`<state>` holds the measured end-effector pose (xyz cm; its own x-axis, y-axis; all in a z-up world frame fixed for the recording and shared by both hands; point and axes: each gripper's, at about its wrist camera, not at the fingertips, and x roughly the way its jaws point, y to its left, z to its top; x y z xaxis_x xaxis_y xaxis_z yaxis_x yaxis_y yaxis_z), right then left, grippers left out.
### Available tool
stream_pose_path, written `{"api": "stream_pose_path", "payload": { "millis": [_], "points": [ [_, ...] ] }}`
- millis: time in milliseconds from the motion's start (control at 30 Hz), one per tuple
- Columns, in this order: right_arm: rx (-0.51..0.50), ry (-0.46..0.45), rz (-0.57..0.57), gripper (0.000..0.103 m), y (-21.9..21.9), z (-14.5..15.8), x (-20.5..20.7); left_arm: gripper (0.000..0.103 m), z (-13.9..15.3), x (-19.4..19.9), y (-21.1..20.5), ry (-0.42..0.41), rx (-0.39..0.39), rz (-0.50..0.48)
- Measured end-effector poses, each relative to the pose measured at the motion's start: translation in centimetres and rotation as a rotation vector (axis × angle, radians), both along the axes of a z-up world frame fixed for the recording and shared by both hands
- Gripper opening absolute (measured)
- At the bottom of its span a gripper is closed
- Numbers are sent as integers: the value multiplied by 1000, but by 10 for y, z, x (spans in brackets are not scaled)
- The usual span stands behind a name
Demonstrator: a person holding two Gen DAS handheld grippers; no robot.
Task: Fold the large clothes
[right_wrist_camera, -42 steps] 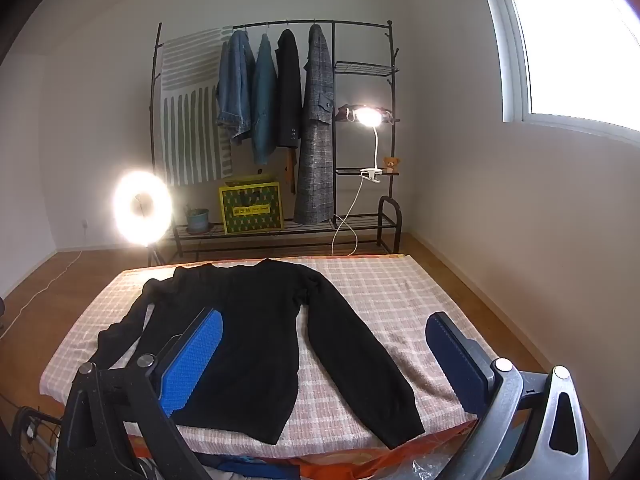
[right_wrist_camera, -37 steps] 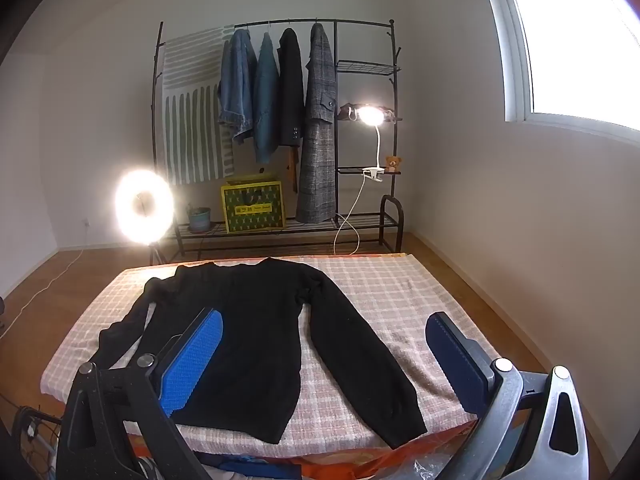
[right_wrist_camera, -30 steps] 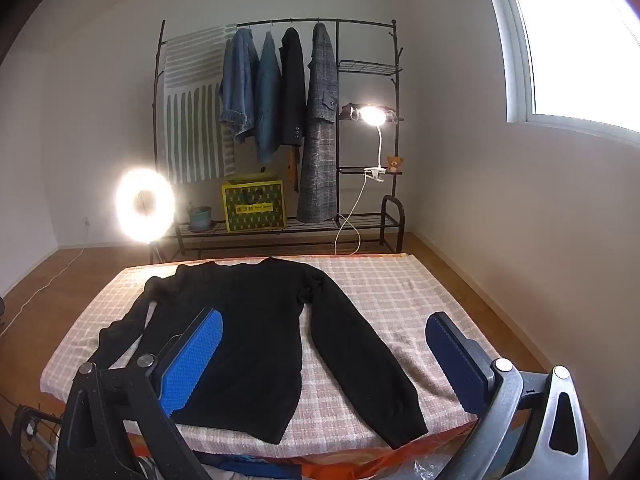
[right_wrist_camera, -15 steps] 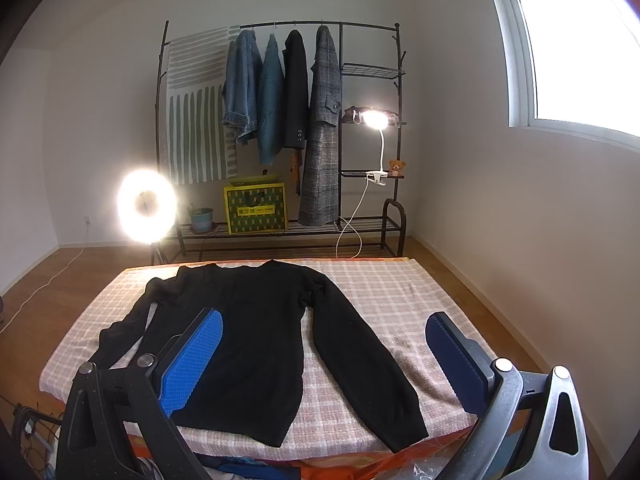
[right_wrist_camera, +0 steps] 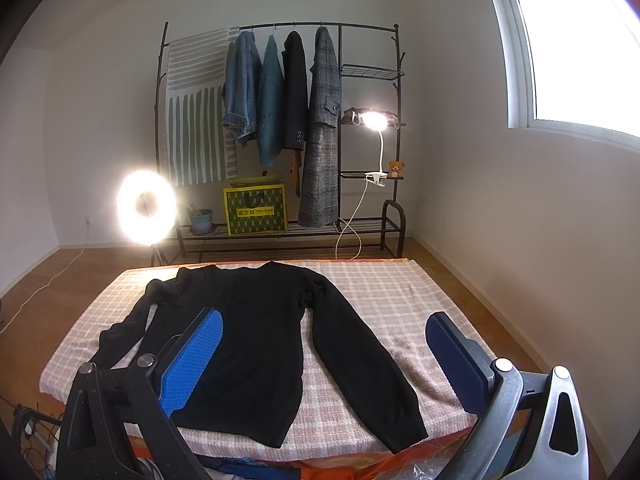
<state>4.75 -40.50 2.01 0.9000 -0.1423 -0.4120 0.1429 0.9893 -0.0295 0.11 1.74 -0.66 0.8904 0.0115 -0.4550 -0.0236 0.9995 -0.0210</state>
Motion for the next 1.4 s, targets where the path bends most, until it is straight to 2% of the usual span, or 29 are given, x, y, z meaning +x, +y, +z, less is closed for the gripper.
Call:
{"api": "stream_pose_path", "payload": {
  "millis": [1000, 1400],
  "points": [
    [-11, -11, 6, 103, 2, 2, -1, 103, 3, 0, 4, -2, 2, 3],
    [-14, -11, 24, 103, 11, 2, 5, 103, 2, 1, 18, 8, 23, 36]
  ]
}}
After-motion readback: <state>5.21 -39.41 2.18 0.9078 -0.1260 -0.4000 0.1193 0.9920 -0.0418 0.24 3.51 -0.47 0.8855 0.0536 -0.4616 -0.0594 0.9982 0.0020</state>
